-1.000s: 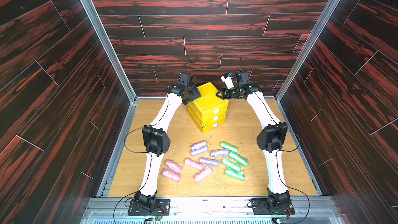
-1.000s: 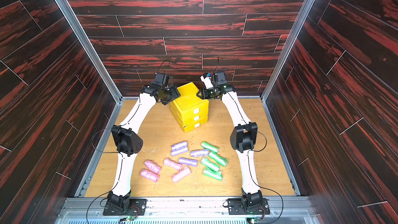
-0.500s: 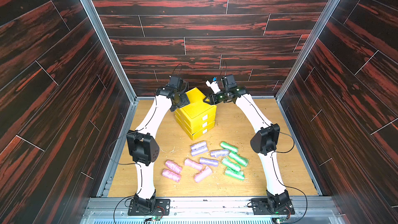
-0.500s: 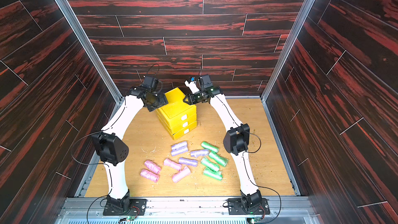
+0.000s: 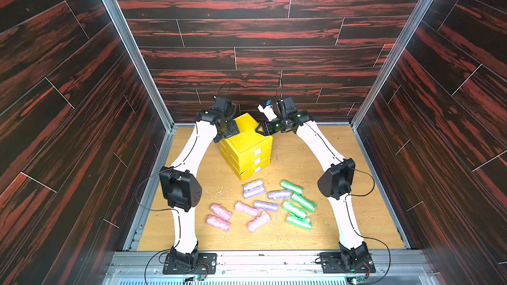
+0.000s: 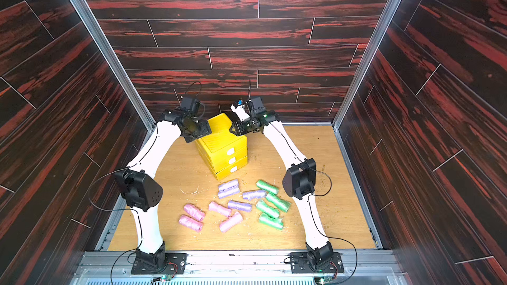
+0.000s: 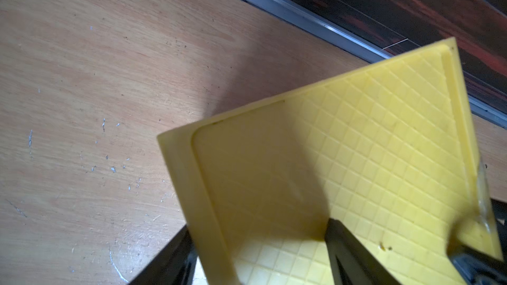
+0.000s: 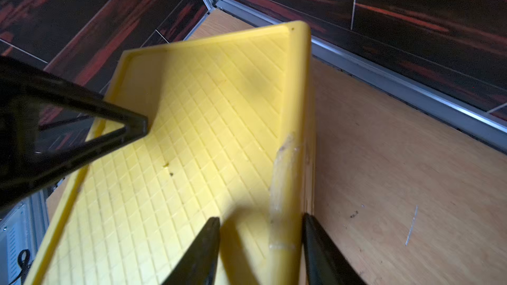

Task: Sort the rolls of trash bags by color and place them into the drawer
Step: Move the storage box to the center of the board.

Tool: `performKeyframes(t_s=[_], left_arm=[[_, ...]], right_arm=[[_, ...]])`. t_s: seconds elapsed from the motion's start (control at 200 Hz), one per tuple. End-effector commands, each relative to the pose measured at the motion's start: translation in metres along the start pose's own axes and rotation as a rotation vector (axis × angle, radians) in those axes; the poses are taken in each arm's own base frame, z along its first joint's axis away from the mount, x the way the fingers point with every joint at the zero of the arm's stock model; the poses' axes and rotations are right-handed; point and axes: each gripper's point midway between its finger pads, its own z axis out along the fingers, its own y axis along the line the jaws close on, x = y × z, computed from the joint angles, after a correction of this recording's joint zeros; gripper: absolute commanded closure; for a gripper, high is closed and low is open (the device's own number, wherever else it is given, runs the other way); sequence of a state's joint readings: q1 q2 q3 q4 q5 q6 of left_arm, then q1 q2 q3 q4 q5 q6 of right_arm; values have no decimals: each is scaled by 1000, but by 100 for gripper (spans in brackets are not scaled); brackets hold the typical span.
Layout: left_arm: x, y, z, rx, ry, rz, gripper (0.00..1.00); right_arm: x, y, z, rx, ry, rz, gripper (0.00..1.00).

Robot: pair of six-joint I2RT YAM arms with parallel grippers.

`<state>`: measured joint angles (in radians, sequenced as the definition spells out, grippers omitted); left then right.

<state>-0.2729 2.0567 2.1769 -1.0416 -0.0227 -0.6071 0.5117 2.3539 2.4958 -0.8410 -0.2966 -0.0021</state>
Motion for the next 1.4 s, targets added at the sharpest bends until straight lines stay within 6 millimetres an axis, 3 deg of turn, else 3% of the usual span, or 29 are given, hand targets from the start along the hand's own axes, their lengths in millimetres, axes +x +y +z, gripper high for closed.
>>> performKeyframes(t_s=[0.0, 0.09, 0.17, 0.326, 0.436, 0.531, 0.646, 0.787, 0.907, 0.982, 1.072, 1.233, 1.398], left_arm=[[24, -25, 25, 68, 110, 74, 23], [26, -23, 16, 60, 119, 88, 23], [19, -21, 2, 58, 70, 89, 21], [8, -13, -31, 39, -24, 96, 18], [12, -4, -41, 32, -39, 98, 16], [19, 3, -43, 30, -36, 93, 16], [18, 15, -40, 25, -38, 63, 16], [-6, 26, -51, 80, -107, -13, 16], [-38, 32, -68, 141, -180, -43, 14], [-58, 32, -73, 169, -199, -32, 12], [-74, 26, -64, 221, -165, -13, 12], [-83, 2, -36, 356, -88, 86, 9], [-82, 3, -14, 396, -45, 187, 6]], right_arm=[[49, 50, 15, -76, 187, 17, 47], [32, 34, 2, 7, 134, 50, 40], [3, 24, -20, 70, 37, 87, 35], [-55, 9, -87, 249, -215, 178, 29], [-66, 1, -133, 357, -323, 329, 27], [-50, 4, -157, 370, -326, 494, 25], [-16, 26, -159, 262, -250, 635, 25], [29, 64, -159, 50, -250, 712, 26], [73, 80, -163, -30, -258, 802, 27], [101, 88, -155, -46, -216, 863, 27], [124, 102, -141, -91, -174, 900, 26], [142, 117, -113, -116, -85, 894, 26], [156, 127, -93, -153, -23, 899, 26]])
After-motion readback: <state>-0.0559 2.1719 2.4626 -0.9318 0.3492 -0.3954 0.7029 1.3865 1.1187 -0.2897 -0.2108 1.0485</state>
